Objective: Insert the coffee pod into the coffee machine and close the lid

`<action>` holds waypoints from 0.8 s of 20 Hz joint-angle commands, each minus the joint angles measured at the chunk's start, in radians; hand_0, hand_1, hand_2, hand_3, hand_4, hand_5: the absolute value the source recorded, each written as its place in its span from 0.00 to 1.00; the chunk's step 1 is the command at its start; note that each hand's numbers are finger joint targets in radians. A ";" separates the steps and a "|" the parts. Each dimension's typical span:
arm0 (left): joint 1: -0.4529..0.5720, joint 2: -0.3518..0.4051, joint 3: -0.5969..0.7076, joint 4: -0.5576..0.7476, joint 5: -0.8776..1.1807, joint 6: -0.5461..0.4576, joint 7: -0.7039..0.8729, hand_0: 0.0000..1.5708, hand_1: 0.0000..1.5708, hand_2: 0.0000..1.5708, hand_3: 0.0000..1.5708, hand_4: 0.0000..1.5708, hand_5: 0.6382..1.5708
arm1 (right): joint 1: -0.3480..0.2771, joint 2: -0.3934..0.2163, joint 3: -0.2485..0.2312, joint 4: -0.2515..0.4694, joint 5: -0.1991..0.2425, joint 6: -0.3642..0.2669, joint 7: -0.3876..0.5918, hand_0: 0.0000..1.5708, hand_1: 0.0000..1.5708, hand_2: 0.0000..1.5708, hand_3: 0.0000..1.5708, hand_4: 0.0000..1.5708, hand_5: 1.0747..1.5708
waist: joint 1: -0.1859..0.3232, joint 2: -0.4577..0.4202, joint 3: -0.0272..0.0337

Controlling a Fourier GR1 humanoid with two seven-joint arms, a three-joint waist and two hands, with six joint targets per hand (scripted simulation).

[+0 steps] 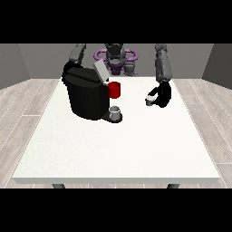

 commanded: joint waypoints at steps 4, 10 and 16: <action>-0.070 0.007 -0.007 -0.036 0.009 -0.110 -0.073 0.94 0.94 0.94 0.90 0.40 1.00 | -0.003 0.005 -0.020 0.065 -0.002 -0.007 -0.040 0.00 0.00 0.00 0.00 0.27 1.00 | 0.024 -0.033 -0.0013; -0.118 -0.041 -0.042 -0.115 -0.007 -0.186 0.008 0.82 0.82 0.87 0.85 0.35 1.00 | -0.009 -0.033 -0.095 0.183 -0.051 0.021 -0.043 0.00 0.00 0.00 0.00 0.32 1.00 | 0.067 -0.127 -0.0008; -0.171 -0.011 -0.030 -0.131 -0.001 -0.271 -0.006 0.80 0.80 0.85 0.82 0.36 1.00 | -0.009 -0.009 -0.030 0.163 -0.017 0.013 0.003 0.00 0.00 0.00 0.00 0.28 1.00 | 0.047 -0.152 -0.0013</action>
